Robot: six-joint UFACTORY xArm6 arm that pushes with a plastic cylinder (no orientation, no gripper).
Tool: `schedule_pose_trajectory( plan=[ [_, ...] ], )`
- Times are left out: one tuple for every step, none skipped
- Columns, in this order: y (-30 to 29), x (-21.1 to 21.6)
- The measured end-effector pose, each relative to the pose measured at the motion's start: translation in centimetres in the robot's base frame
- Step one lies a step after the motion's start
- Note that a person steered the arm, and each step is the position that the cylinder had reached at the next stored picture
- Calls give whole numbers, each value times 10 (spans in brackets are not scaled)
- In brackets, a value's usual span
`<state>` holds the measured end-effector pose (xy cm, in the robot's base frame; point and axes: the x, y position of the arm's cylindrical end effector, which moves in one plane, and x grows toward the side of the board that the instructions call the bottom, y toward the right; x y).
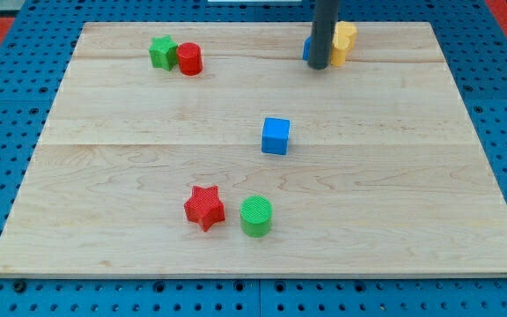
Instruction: Separate red circle from green star
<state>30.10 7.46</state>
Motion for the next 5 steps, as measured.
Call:
schedule_pose_trajectory(
  plan=[
    [-119, 16],
    [-260, 2],
    [-325, -13],
    [-258, -16],
    [-199, -16]
  ],
)
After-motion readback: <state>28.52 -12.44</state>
